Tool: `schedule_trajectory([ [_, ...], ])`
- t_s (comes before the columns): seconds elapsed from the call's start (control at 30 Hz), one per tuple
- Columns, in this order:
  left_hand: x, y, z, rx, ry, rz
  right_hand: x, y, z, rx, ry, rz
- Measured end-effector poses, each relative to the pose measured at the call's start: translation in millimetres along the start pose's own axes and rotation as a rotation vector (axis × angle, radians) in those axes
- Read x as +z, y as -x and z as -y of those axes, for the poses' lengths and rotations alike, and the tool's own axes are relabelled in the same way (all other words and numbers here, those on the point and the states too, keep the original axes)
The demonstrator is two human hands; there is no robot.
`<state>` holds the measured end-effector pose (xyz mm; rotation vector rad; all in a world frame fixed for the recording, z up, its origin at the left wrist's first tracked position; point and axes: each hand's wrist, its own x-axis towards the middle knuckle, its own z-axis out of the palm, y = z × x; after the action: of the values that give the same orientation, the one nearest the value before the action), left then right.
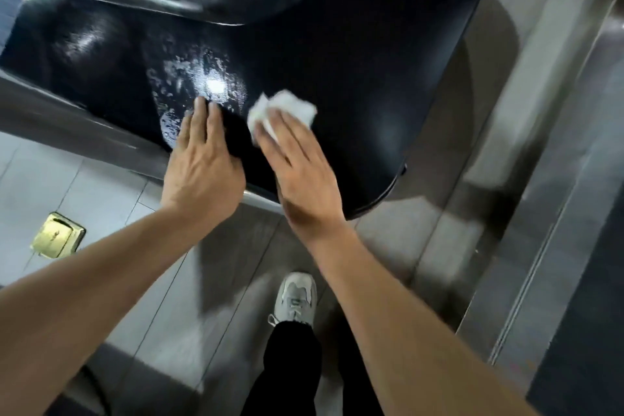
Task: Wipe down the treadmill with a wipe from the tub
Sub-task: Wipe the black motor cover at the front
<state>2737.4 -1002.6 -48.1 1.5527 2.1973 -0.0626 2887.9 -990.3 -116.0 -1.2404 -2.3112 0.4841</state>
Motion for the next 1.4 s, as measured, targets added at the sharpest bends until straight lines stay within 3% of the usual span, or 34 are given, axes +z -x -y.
schedule_trajectory([
  [0.13,4,-7,-14,0.231,-0.061,-0.038,-10,103,8,0.303,-0.062,-0.098],
  [0.33,4,-11,-24,0.324,-0.080,-0.078,-2,56,29,0.759,-0.119,-0.328],
  [0.4,-2,-19,-26,0.342,-0.088,-0.073,-2,19,34,0.644,-0.102,-0.224],
  [0.5,-13,-35,-29,0.307,-0.072,-0.087,-6,-12,26,0.294,-0.006,-0.034],
  [0.53,-17,-40,-30,0.307,-0.079,-0.087,-11,-13,16,0.317,0.001,-0.034],
  [0.67,-22,-55,-34,0.346,-0.126,-0.072,-30,22,-9,0.769,-0.007,-0.210],
  [0.73,-19,-55,-37,0.350,-0.110,-0.055,-28,21,-3,0.850,0.002,-0.228],
  [0.8,-16,-57,-34,0.349,-0.088,-0.047,-22,-11,1,0.737,-0.033,-0.180],
  [0.93,-16,-65,-28,0.427,-0.112,-0.054,-20,-74,-10,0.326,-0.052,-0.047],
  [0.97,-19,-64,-29,0.413,-0.112,-0.053,-24,-71,-18,0.347,-0.061,-0.052],
  [1.1,-31,-63,-38,0.363,-0.116,-0.088,-40,-2,-29,0.716,-0.045,-0.152],
  [1.2,-34,-83,-43,0.349,-0.107,-0.101,-34,-2,-19,0.784,-0.053,-0.179],
  [1.23,-34,-88,-44,0.330,-0.106,-0.090,-33,-19,-17,0.720,-0.062,-0.142],
  [1.33,-31,-93,-47,0.306,-0.072,-0.060,-30,-90,-28,0.280,-0.099,-0.028],
  [1.4,-32,-93,-47,0.291,-0.038,-0.041,-34,-123,-47,0.245,-0.065,-0.020],
])
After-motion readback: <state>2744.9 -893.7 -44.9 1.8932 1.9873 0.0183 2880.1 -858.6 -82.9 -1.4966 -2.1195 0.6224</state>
